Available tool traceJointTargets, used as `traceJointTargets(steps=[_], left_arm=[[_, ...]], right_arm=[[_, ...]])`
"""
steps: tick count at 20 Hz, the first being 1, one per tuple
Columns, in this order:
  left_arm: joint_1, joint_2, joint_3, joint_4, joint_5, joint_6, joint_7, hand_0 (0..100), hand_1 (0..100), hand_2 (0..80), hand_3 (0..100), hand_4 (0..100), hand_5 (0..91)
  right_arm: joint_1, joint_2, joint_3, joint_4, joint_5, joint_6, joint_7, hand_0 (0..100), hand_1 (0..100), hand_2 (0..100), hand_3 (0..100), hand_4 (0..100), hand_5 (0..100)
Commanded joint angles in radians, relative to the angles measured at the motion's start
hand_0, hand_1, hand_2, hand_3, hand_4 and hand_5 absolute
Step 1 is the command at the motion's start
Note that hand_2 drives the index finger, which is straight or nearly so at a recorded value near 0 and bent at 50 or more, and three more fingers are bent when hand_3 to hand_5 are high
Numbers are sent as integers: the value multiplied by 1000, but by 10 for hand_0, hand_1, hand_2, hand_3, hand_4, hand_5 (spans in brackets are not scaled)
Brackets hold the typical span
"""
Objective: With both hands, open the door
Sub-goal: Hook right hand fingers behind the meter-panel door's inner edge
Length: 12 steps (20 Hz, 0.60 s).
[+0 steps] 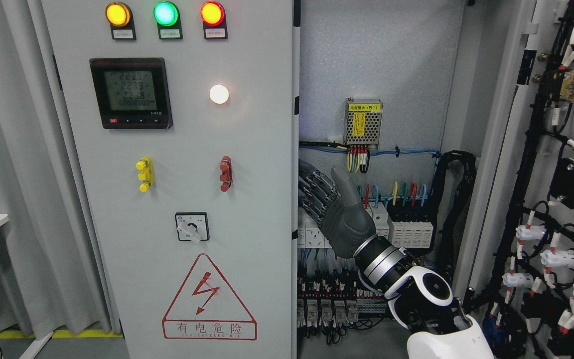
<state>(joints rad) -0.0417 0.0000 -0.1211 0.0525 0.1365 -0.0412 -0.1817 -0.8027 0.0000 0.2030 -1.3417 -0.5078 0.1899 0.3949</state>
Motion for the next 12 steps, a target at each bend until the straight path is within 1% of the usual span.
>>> traceJointTargets(steps=[1,9,12], left_arm=[[0,18,0,1,0,0,-7,289,0,28,28,34,0],[0,18,0,1,0,0,-8,288,0,28,28,33,0],[0,18,0,1,0,0,-8,289,0,28,28,33,0]], right_arm=[[-16,0,21,1,0,2,1,219,0,0,0,0,0],[-27,0,27,6,-3,3,5,219,0,0,0,0,0],[-26,0,24,4,-3,3,41,219,0,0,0,0,0]])
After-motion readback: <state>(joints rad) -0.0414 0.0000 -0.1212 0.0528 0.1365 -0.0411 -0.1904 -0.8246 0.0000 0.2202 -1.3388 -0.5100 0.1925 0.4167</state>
